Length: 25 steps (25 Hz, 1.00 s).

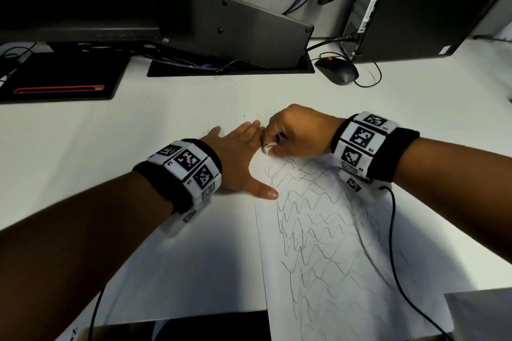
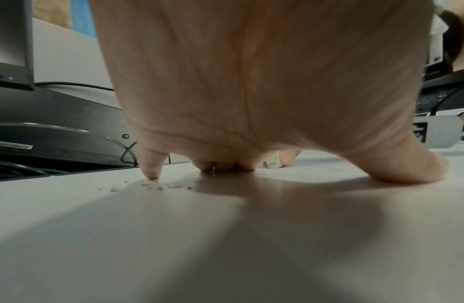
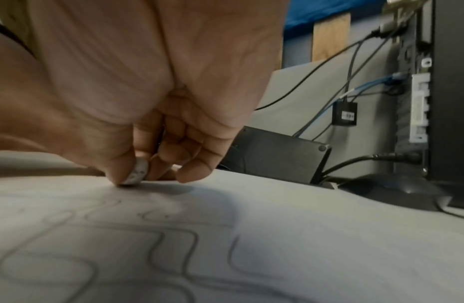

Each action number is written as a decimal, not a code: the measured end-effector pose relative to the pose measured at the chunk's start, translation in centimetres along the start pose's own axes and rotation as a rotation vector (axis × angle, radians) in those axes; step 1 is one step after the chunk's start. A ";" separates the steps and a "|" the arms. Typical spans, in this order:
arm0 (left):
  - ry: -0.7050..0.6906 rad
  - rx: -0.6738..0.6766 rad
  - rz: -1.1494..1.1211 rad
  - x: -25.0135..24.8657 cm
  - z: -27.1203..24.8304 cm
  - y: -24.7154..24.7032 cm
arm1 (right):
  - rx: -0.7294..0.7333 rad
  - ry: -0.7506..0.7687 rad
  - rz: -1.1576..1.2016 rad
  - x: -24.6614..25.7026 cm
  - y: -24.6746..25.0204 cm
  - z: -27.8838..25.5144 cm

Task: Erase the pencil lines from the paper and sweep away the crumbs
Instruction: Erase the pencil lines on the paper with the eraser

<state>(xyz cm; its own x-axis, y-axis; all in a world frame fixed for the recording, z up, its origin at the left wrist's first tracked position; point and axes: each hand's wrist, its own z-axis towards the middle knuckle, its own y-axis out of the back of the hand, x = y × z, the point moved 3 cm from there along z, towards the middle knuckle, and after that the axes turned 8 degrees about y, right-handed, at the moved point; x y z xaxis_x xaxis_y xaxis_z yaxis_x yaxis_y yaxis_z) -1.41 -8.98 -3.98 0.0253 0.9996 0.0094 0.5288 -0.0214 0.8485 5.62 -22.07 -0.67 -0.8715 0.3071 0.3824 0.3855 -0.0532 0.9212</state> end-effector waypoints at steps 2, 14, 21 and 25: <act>0.002 0.008 0.003 0.0 0.1 0.1 | 0.036 0.037 -0.017 0.4 -0.6 -0.2; 0.023 0.006 0.017 0.1 0.0 0.1 | 0.037 0.007 0.045 0.0 -0.5 -0.3; 0.021 0.015 0.031 0.1 0.2 0.1 | 0.047 0.013 0.034 0.0 -0.5 -0.6; 0.015 0.011 0.013 0.2 0.1 0.1 | 0.046 0.059 -0.009 0.6 -1.0 -0.4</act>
<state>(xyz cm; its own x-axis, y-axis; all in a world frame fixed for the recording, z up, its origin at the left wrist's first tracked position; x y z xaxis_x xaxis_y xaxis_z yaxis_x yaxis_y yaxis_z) -1.24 -8.80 -3.93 0.0201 0.9994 0.0283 0.5377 -0.0346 0.8424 4.57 -22.18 -1.33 -0.8908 0.2504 0.3791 0.3901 -0.0064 0.9208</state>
